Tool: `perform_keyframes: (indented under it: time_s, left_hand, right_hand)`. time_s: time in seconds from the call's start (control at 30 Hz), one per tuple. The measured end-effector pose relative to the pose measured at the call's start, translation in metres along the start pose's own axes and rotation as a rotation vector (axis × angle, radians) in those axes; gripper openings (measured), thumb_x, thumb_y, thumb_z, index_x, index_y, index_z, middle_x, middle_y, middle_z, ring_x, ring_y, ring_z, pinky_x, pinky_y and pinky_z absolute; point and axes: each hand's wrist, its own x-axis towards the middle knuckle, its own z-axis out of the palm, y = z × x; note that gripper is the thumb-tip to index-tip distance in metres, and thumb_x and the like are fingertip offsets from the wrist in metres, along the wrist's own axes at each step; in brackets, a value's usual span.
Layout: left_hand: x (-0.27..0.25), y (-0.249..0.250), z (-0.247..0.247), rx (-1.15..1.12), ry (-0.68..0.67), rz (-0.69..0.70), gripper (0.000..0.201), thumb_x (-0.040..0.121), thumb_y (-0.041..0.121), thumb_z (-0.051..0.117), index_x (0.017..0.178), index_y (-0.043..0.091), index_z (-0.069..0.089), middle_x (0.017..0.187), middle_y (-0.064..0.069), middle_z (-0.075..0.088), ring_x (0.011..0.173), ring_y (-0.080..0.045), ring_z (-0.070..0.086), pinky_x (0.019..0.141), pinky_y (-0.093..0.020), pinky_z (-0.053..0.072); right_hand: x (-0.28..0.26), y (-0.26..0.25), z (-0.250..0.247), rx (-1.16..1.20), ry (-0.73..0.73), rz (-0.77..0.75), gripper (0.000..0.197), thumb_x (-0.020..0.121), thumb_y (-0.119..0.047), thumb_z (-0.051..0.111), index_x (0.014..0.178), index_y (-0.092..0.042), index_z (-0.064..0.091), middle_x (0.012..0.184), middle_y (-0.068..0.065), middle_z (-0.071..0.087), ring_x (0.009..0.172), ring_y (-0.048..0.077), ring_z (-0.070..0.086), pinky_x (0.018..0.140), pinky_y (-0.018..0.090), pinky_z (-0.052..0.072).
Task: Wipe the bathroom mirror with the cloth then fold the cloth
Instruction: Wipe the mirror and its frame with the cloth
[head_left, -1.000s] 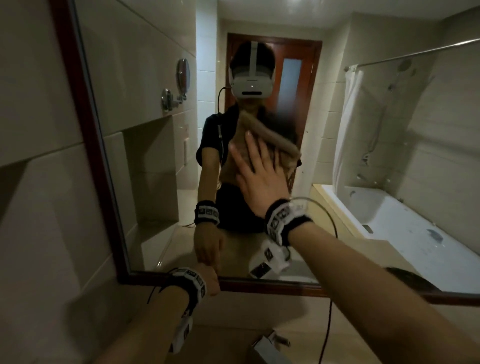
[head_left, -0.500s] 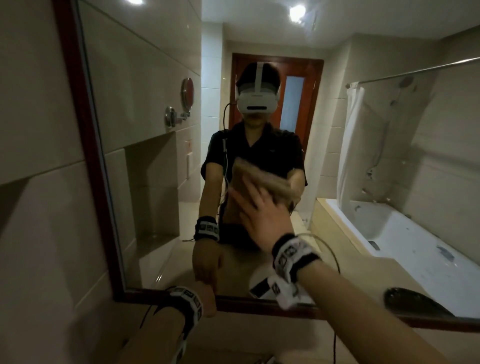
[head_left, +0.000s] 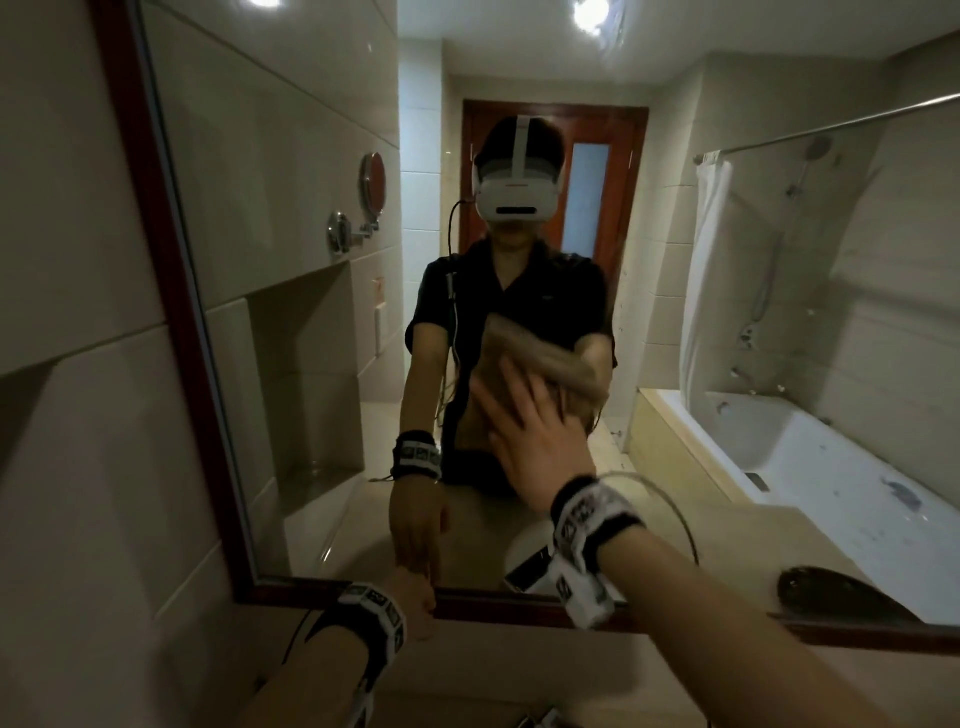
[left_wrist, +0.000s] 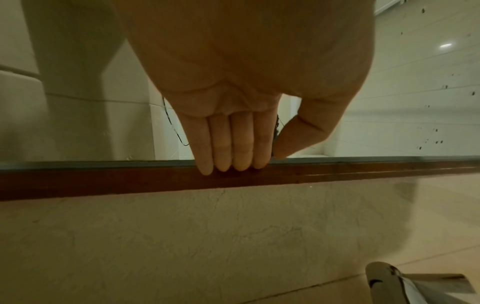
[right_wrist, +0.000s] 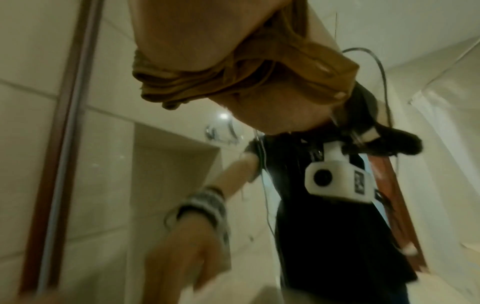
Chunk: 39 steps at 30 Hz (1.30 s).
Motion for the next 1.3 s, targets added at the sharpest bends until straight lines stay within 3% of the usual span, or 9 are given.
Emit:
perform_keyframes:
  time_s: [0.13, 0.37, 0.57, 0.77, 0.87, 0.93, 1.03, 1.13, 1.3]
  left_hand:
    - [0.003, -0.005, 0.002, 0.021, -0.03, 0.009, 0.042, 0.097, 0.029, 0.045, 0.134, 0.01, 0.054, 0.136, -0.012, 0.051, 0.122, -0.029, 0.05, 0.098, -0.032, 0.041]
    - [-0.001, -0.002, 0.0, -0.005, -0.012, 0.01, 0.037, 0.097, 0.025, 0.045, 0.129, 0.01, 0.057, 0.133, -0.011, 0.053, 0.12, -0.028, 0.051, 0.095, -0.03, 0.042]
    - [-0.006, -0.004, -0.004, 0.005, -0.024, 0.041, 0.042, 0.099, 0.025, 0.045, 0.137, 0.01, 0.051, 0.14, -0.013, 0.049, 0.126, -0.029, 0.047, 0.104, -0.033, 0.04]
    - [-0.014, -0.001, -0.003, 0.064, -0.046, 0.077, 0.041, 0.102, 0.017, 0.04, 0.141, 0.007, 0.044, 0.144, -0.017, 0.043, 0.129, -0.031, 0.044, 0.105, -0.036, 0.037]
    - [-0.032, 0.009, -0.022, 0.032, 0.252, 0.199, 0.03, 0.095, 0.027, 0.041, 0.113, 0.013, 0.061, 0.115, -0.008, 0.061, 0.097, -0.02, 0.053, 0.085, -0.03, 0.043]
    - [-0.048, 0.014, -0.051, -0.017, 0.722, 0.309, 0.027, 0.09, 0.033, 0.036, 0.092, 0.02, 0.06, 0.085, 0.002, 0.062, 0.073, -0.013, 0.053, 0.067, -0.026, 0.045]
    - [-0.075, 0.02, -0.121, -0.152, 1.422, 0.535, 0.031, 0.088, 0.018, 0.049, 0.116, 0.02, 0.061, 0.106, -0.001, 0.068, 0.091, -0.007, 0.061, 0.08, -0.019, 0.048]
    - [-0.102, 0.022, -0.195, -0.133, 1.503, 0.345, 0.065, 0.091, 0.018, 0.045, 0.151, 0.006, 0.025, 0.159, -0.011, 0.022, 0.146, -0.021, 0.022, 0.119, -0.036, 0.021]
    - [-0.087, 0.006, -0.218, 0.053, 1.273, 0.115, 0.071, 0.098, 0.037, 0.036, 0.155, 0.01, 0.003, 0.163, -0.008, -0.003, 0.15, -0.021, -0.003, 0.122, -0.043, 0.009]
  right_hand:
    - [-0.052, -0.01, 0.029, 0.025, -0.135, -0.011, 0.072, 0.091, -0.038, 0.056, 0.153, -0.037, 0.019, 0.159, 0.002, 0.018, 0.143, 0.026, 0.024, 0.097, 0.049, 0.045]
    - [0.006, 0.021, -0.02, 0.007, -0.028, -0.003, 0.069, 0.096, -0.041, 0.043, 0.154, -0.039, 0.006, 0.163, 0.001, 0.003, 0.147, 0.028, 0.016, 0.098, 0.05, 0.042]
    - [0.122, 0.058, -0.108, -0.074, 0.231, 0.11, 0.064, 0.098, -0.047, 0.031, 0.154, -0.036, 0.003, 0.163, 0.005, -0.005, 0.15, 0.027, -0.003, 0.118, 0.053, 0.003]
    - [0.104, 0.039, -0.086, -0.081, 0.244, 0.132, 0.065, 0.099, -0.045, 0.032, 0.155, -0.031, 0.004, 0.163, 0.009, -0.004, 0.149, 0.03, -0.003, 0.119, 0.051, -0.005]
    - [0.058, 0.027, -0.048, -0.075, 0.142, 0.059, 0.07, 0.097, -0.044, 0.039, 0.155, -0.033, 0.003, 0.163, 0.006, -0.005, 0.149, 0.028, -0.003, 0.117, 0.05, -0.002]
    - [0.034, 0.023, -0.027, -0.072, 0.104, 0.028, 0.07, 0.096, -0.044, 0.042, 0.155, -0.035, 0.006, 0.163, 0.003, -0.002, 0.149, 0.028, 0.003, 0.116, 0.051, 0.011]
    - [0.022, 0.022, -0.017, -0.038, 0.087, 0.027, 0.067, 0.095, -0.044, 0.043, 0.154, -0.035, 0.013, 0.163, 0.003, 0.001, 0.148, 0.028, 0.007, 0.113, 0.05, 0.019]
    - [0.023, 0.023, -0.02, -0.034, 0.059, 0.033, 0.068, 0.095, -0.046, 0.042, 0.154, -0.036, 0.011, 0.163, 0.002, 0.0, 0.148, 0.027, 0.008, 0.113, 0.053, 0.02]
    - [0.026, 0.033, -0.033, 0.014, 0.038, 0.106, 0.067, 0.097, -0.047, 0.037, 0.154, -0.039, 0.002, 0.163, -0.002, -0.008, 0.15, 0.025, 0.002, 0.111, 0.052, 0.029]
